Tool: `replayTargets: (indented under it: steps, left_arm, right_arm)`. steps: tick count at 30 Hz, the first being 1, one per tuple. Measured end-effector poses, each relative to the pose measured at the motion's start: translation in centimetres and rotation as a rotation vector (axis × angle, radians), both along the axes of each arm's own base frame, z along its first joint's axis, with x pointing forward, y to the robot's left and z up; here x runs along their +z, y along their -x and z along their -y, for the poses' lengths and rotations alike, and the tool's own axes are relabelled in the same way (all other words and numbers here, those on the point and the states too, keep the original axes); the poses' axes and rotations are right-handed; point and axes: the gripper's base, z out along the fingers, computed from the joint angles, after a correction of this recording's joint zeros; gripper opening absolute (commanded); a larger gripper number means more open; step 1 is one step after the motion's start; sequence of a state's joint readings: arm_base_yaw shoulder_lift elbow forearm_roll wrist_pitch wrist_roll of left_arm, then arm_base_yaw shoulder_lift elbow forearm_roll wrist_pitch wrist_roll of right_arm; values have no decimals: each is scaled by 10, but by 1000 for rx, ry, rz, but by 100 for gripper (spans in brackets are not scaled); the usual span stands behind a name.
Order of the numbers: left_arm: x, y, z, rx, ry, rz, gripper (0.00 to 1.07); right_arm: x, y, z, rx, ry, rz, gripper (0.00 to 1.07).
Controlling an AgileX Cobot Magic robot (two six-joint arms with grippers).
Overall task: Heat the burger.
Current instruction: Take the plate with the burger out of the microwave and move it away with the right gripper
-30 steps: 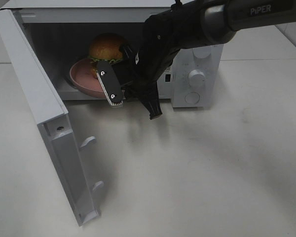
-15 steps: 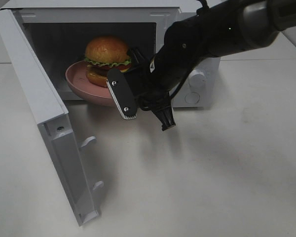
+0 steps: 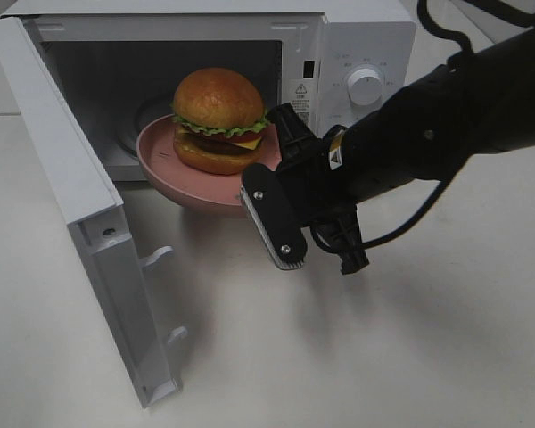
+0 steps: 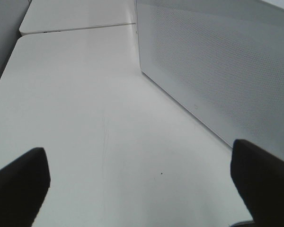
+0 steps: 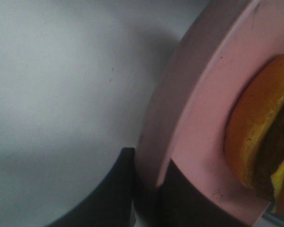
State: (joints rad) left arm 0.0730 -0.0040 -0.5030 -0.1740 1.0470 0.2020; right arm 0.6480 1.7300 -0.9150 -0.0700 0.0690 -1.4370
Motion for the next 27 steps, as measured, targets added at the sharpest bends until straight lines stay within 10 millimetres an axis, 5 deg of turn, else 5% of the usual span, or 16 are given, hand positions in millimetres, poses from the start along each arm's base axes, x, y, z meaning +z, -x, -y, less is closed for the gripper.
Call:
replayTargets:
  steps: [27]
  left_arm:
    - [0,0,0,0,0,0,98]
  right_arm:
    - [25,81,67,-7,49,-19,0]
